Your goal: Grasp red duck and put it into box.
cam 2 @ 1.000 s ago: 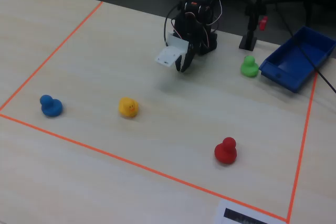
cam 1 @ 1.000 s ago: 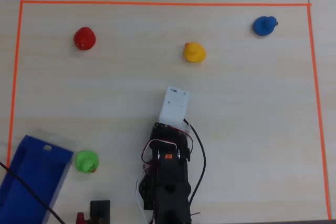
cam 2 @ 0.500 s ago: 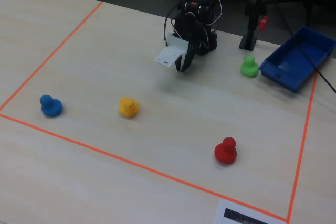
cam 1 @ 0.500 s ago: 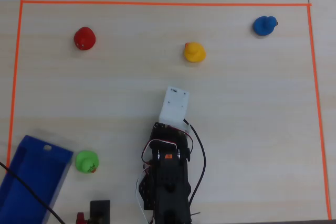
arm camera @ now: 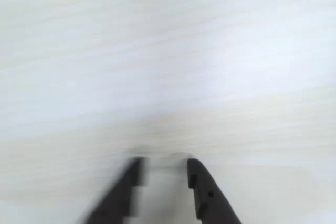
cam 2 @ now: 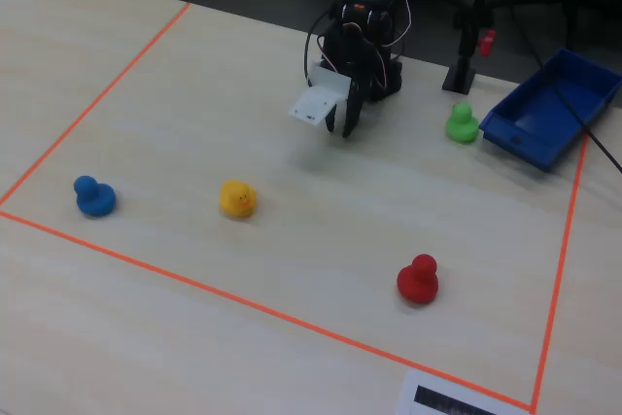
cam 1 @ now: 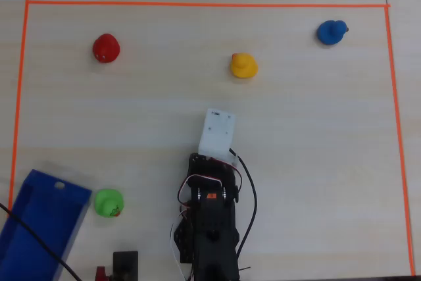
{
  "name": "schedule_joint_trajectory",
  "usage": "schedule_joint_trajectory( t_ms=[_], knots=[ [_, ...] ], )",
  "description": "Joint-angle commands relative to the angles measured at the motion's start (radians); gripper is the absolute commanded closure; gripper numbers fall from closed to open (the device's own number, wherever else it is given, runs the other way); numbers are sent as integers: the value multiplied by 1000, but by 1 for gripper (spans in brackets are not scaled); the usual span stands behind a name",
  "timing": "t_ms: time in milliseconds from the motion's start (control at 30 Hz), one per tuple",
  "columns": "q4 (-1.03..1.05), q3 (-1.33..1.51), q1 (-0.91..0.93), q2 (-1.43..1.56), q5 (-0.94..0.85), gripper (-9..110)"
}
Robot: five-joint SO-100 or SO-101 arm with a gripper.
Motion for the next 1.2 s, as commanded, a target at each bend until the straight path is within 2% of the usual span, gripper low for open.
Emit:
schedule_joint_trajectory(
  t_ms=[0, 100, 233, 367, 500, 667, 933, 1167],
  knots=[
    [-123, -187, 51, -230, 12, 73],
    [-172, -488, 46, -561, 57, 65],
    [-117, -897, -34, -965, 143, 59],
    [-103, -1157, -144, -1246, 244, 53],
    [-328, -1183, -229, -1388, 380, 52],
    [-486, -1192, -301, -1534, 414, 53],
    [-446, -1413, -371, -1733, 423, 53],
    [-314, -1769, -454, -1963, 468, 53]
  ],
)
